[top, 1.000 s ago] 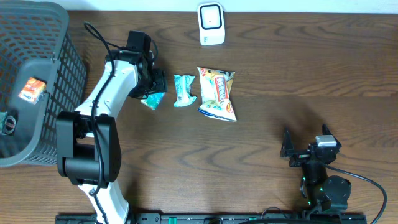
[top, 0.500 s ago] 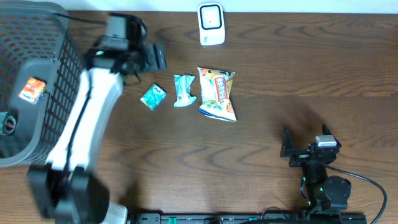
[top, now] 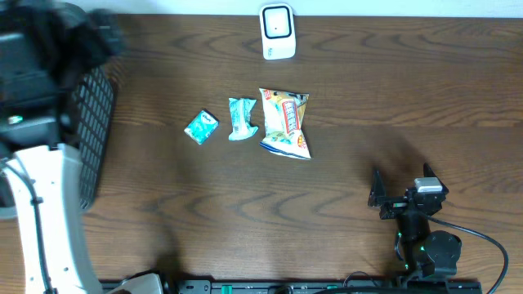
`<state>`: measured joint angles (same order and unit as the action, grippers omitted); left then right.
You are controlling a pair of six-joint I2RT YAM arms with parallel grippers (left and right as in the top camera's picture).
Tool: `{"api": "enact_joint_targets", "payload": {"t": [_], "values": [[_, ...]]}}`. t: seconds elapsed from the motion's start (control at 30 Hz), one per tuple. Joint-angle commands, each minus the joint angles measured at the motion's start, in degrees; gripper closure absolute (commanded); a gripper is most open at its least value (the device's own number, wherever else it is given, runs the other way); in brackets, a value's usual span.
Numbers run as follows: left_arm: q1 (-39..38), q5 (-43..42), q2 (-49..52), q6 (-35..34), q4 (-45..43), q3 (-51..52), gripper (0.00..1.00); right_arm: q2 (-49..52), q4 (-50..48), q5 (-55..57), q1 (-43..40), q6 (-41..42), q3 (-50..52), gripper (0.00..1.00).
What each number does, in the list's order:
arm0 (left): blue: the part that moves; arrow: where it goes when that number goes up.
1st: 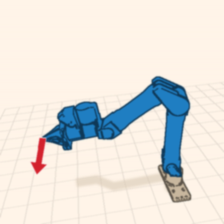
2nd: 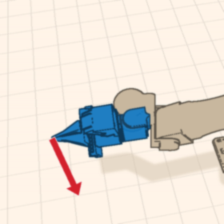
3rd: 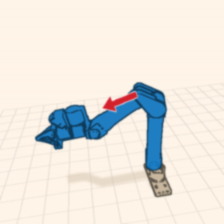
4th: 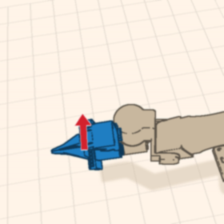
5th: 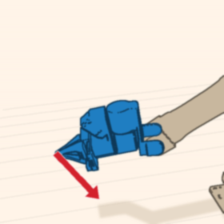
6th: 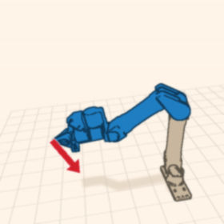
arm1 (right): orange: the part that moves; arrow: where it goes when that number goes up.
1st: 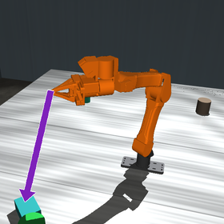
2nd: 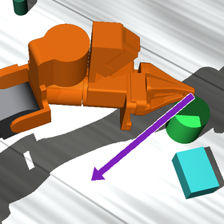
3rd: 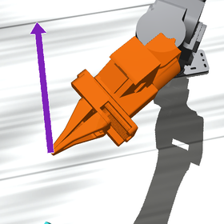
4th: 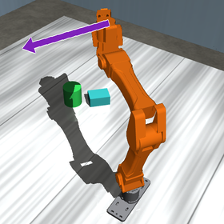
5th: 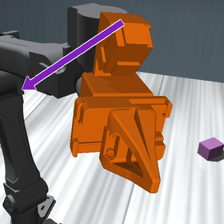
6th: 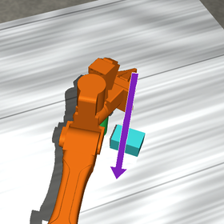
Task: Scan the item barcode
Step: 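Open the left gripper to drop the green pack left of the wipes, then reach the left gripper into the basket and grasp the orange box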
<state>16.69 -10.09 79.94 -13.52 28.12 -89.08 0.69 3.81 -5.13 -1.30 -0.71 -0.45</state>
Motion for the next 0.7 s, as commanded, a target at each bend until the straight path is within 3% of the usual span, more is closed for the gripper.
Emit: {"api": "enact_joint_targets", "payload": {"t": [0.0,0.27,0.4,0.43,0.5,0.67], "values": [[7.7,0.6,-0.2,-1.4,-0.1,-0.3,0.01,-0.3,0.2,0.3,-0.1,-0.6,0.1,0.01],[19.7,1.2,2.9,-0.6,1.8,-0.3,0.01,-0.3,0.2,0.3,-0.1,-0.6,0.1,0.01],[21.7,7.4,7.1,6.5,5.1,-0.3,0.01,-0.3,0.2,0.3,-0.1,-0.6,0.1,0.01],[21.8,12.4,9.4,11.7,7.1,-0.3,0.01,-0.3,0.2,0.3,-0.1,-0.6,0.1,0.01],[21.8,17.5,11.7,15.7,8.7,-0.3,0.01,-0.3,0.2,0.3,-0.1,-0.6,0.1,0.01],[21.9,20.2,17.6,19.1,9.4,-0.3,0.01,-0.3,0.2,0.3,-0.1,-0.6,0.1,0.01]]}}
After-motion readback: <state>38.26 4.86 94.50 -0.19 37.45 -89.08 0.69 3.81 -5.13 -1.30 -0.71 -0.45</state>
